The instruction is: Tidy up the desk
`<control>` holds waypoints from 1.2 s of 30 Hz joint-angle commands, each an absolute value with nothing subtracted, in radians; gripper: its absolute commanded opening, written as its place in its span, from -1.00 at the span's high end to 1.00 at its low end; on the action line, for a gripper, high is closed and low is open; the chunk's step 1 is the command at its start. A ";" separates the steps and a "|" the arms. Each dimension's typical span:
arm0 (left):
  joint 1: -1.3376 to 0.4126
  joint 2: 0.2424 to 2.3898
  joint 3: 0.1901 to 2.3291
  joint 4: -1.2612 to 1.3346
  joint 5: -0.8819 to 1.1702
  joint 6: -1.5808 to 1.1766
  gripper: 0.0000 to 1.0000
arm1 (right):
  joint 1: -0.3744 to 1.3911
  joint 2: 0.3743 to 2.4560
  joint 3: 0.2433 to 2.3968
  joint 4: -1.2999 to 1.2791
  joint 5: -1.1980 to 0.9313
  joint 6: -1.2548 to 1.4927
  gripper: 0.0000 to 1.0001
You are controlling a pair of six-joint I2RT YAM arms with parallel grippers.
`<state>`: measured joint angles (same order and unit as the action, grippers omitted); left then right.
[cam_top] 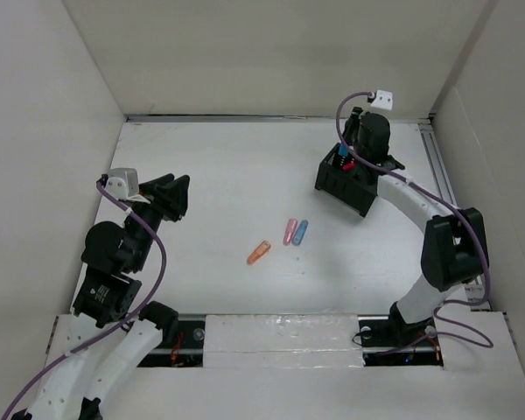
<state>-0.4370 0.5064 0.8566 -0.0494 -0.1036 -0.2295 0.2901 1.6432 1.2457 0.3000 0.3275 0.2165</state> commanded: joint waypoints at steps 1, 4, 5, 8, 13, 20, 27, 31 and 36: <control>-0.440 0.508 0.845 -0.008 -0.087 -0.232 0.25 | 0.279 1.664 1.235 0.345 0.387 0.173 0.90; -0.440 0.511 0.848 -0.008 -0.094 -0.232 0.25 | 0.259 1.692 1.249 0.347 0.408 0.147 0.90; -0.440 0.508 0.847 -0.008 -0.091 -0.232 0.25 | 0.259 1.704 1.253 0.347 0.420 0.141 0.90; -0.440 0.511 0.847 -0.008 -0.089 -0.232 0.25 | 0.259 1.712 1.237 0.348 0.442 0.126 0.90; -0.440 0.515 0.847 -0.006 -0.083 -0.232 0.25 | 0.278 1.738 1.204 0.362 0.480 0.117 0.85; -0.440 0.526 0.845 -0.006 -0.087 -0.232 0.25 | 0.308 1.760 1.197 0.359 0.505 0.120 0.59; -0.440 0.532 0.845 -0.008 -0.090 -0.232 0.25 | 0.360 1.655 1.186 0.347 0.463 0.121 -0.13; -0.440 0.534 0.847 -0.006 -0.081 -0.233 0.25 | 0.416 1.568 1.180 0.316 0.459 0.121 -0.36; -0.440 0.531 0.845 -0.008 -0.077 -0.236 0.25 | 0.524 1.477 1.053 0.296 0.449 0.217 0.82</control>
